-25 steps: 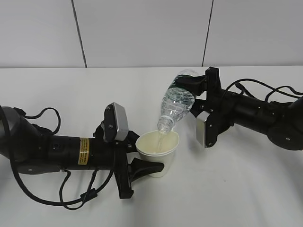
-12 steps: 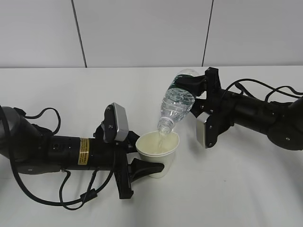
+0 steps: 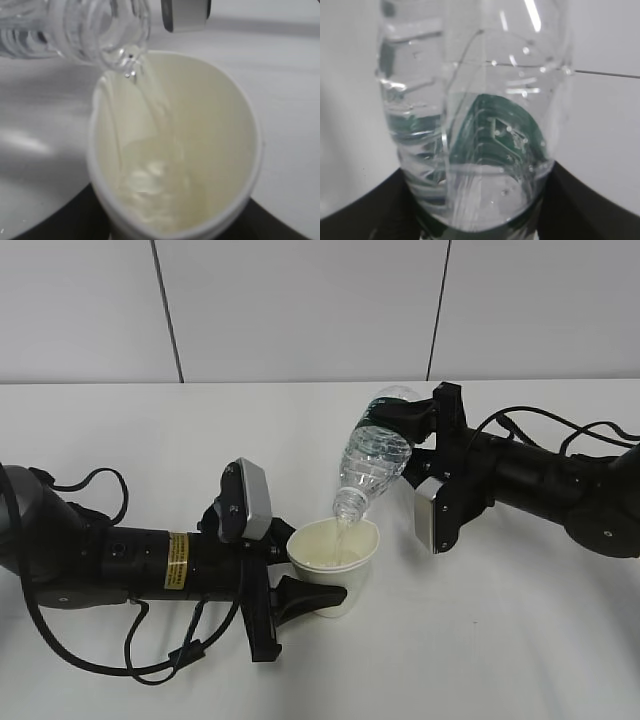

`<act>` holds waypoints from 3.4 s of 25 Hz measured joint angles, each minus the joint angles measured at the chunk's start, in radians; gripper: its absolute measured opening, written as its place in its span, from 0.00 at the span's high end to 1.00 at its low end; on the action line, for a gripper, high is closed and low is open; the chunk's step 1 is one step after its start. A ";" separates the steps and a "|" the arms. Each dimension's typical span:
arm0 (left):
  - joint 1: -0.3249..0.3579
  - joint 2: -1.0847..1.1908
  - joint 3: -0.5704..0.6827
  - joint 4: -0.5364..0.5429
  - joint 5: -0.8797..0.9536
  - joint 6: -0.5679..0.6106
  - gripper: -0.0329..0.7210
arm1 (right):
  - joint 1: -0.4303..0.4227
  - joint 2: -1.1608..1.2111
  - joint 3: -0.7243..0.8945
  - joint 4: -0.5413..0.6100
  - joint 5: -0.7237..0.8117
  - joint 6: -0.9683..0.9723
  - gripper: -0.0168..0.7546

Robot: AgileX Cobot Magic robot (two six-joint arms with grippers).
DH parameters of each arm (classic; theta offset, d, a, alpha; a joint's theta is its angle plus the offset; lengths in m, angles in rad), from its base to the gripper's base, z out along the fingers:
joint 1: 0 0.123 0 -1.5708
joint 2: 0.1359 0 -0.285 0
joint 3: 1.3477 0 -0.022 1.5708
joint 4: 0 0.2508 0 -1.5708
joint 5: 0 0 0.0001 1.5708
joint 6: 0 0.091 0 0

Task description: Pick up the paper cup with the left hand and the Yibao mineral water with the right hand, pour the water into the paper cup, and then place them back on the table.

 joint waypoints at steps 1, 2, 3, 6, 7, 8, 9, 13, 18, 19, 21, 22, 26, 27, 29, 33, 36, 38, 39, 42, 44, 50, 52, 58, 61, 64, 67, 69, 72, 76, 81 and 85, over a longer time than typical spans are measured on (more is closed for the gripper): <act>0.000 0.000 0.000 0.000 0.000 0.000 0.45 | 0.000 0.000 0.000 0.000 0.000 0.000 0.43; 0.000 0.000 0.000 0.001 0.000 0.000 0.45 | 0.000 0.000 0.000 0.000 0.000 0.000 0.43; 0.000 0.000 0.000 0.002 0.000 0.000 0.45 | 0.000 -0.001 0.000 0.000 0.000 0.000 0.43; 0.000 0.000 0.000 0.005 0.000 0.000 0.45 | 0.000 -0.001 0.000 0.000 0.000 -0.007 0.43; 0.000 0.000 0.000 0.005 0.000 0.000 0.45 | 0.000 -0.001 0.000 0.000 0.000 -0.014 0.43; 0.000 0.000 0.000 0.006 0.000 0.000 0.45 | 0.000 -0.001 0.000 0.000 0.000 -0.018 0.43; 0.000 0.000 0.000 0.006 0.000 0.000 0.45 | 0.000 -0.001 0.000 0.000 0.000 -0.023 0.43; 0.000 0.000 0.000 0.007 0.000 0.000 0.45 | 0.000 -0.001 0.000 0.000 -0.002 -0.029 0.43; 0.000 0.000 0.000 0.007 0.000 0.000 0.45 | 0.000 -0.001 0.000 0.000 -0.003 -0.040 0.43; 0.000 0.000 0.000 0.007 0.000 0.000 0.45 | 0.000 -0.001 0.000 0.000 -0.005 -0.042 0.43; 0.000 0.000 0.000 0.007 0.000 0.000 0.45 | 0.000 -0.001 0.000 0.000 -0.005 -0.050 0.43; 0.000 0.000 0.000 0.007 0.000 0.000 0.45 | 0.000 -0.001 0.000 0.000 -0.005 -0.052 0.43; 0.000 0.000 0.000 0.007 0.001 0.000 0.45 | 0.000 -0.001 0.000 0.000 -0.005 -0.056 0.43; 0.000 0.000 0.000 0.007 0.001 0.000 0.45 | 0.000 -0.001 0.000 0.000 -0.005 -0.057 0.43; 0.000 0.000 0.000 0.007 0.001 0.000 0.45 | 0.000 -0.001 0.000 0.000 -0.005 -0.065 0.43; 0.000 0.000 0.000 0.007 0.003 0.000 0.45 | 0.000 -0.001 0.000 0.000 -0.008 -0.074 0.43; 0.000 0.000 0.000 0.007 0.003 0.000 0.45 | 0.000 -0.001 0.000 0.000 -0.010 -0.078 0.43; 0.000 0.000 0.000 0.007 0.003 0.000 0.45 | 0.000 -0.001 0.000 0.000 -0.013 -0.079 0.43; 0.000 0.000 0.000 0.007 0.003 0.000 0.45 | 0.000 -0.001 0.000 0.000 -0.013 -0.079 0.43; 0.000 0.000 0.000 0.007 0.003 0.000 0.45 | 0.000 -0.001 -0.001 0.000 -0.013 -0.079 0.43; 0.000 0.000 0.000 0.007 0.003 0.000 0.45 | 0.000 -0.001 -0.001 0.000 -0.013 -0.079 0.43; 0.000 0.000 0.000 -0.009 0.003 0.000 0.45 | 0.000 -0.001 -0.001 0.000 -0.013 0.123 0.43; 0.000 0.000 0.000 -0.027 -0.001 0.000 0.45 | 0.000 -0.001 -0.001 0.000 -0.013 0.215 0.43; 0.000 0.000 0.000 -0.104 -0.031 0.017 0.45 | 0.000 -0.001 0.008 -0.045 -0.013 0.540 0.43; 0.000 0.000 0.000 -0.149 -0.030 0.050 0.45 | 0.000 -0.001 0.018 -0.056 -0.013 0.759 0.43; 0.000 0.000 0.000 -0.199 -0.030 0.069 0.45 | 0.000 -0.001 0.018 -0.043 -0.013 0.963 0.43; 0.008 0.006 0.000 -0.237 -0.031 0.078 0.45 | 0.000 -0.001 0.018 0.018 -0.013 1.157 0.43; 0.022 0.006 0.000 -0.253 -0.030 0.082 0.45 | 0.000 -0.001 0.018 0.074 -0.013 1.284 0.43; 0.050 0.006 0.000 -0.276 -0.031 0.085 0.45 | 0.000 -0.001 0.018 0.106 -0.013 1.448 0.43; 0.075 0.006 0.000 -0.303 -0.032 0.087 0.45 | 0.000 -0.002 0.041 0.080 -0.013 1.627 0.43; 0.078 0.006 0.000 -0.310 -0.030 0.109 0.45 | 0.000 -0.003 0.090 0.029 -0.013 1.670 0.43; 0.078 0.006 0.000 -0.310 -0.030 0.114 0.45 | 0.000 -0.005 0.111 -0.049 -0.013 1.675 0.43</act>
